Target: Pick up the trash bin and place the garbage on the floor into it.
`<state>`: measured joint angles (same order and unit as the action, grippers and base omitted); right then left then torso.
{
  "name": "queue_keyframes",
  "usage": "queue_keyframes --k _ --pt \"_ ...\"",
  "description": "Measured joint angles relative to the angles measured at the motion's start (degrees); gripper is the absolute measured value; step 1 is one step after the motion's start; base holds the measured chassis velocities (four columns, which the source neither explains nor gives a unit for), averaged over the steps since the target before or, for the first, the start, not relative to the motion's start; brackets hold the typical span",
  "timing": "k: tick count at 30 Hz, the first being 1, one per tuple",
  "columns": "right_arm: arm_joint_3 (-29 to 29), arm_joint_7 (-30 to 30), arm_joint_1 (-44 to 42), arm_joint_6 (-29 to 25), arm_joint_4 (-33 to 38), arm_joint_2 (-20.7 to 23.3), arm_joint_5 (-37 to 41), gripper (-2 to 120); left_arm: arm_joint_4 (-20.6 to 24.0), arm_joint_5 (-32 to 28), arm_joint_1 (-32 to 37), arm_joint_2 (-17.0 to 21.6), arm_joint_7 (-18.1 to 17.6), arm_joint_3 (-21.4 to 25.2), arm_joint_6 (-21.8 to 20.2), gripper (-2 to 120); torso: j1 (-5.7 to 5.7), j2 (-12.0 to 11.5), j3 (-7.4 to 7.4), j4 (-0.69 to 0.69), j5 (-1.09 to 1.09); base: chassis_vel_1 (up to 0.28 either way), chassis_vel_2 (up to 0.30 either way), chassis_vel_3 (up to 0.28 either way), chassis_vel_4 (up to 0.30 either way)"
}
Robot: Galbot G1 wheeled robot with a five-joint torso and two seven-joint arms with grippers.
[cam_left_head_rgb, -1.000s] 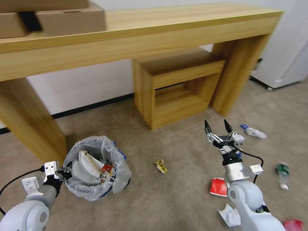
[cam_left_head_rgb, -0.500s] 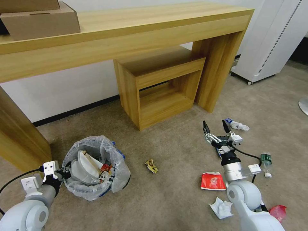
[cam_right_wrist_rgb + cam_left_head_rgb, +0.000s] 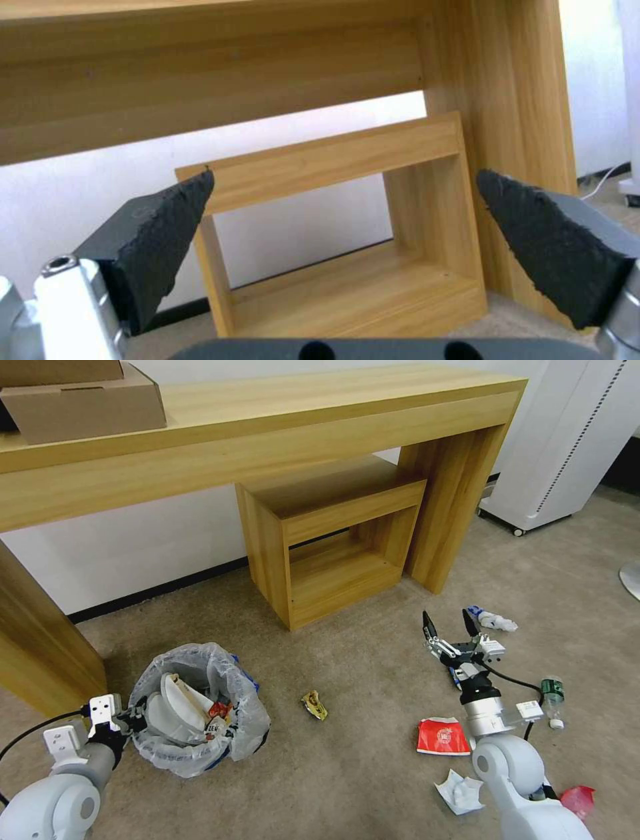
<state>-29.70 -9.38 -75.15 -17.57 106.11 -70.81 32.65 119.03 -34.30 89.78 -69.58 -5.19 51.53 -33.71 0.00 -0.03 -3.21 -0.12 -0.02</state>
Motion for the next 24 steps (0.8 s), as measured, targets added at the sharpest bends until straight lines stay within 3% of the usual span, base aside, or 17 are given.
queue_keyframes --k 24 --pt "-0.8 -0.9 -2.0 -1.1 0.9 -0.9 0.4 100 1.1 -0.3 1.2 0.1 0.0 0.6 0.6 0 0.0 0.0 0.0 -0.01 0.0 0.0 0.0 0.0 0.0"
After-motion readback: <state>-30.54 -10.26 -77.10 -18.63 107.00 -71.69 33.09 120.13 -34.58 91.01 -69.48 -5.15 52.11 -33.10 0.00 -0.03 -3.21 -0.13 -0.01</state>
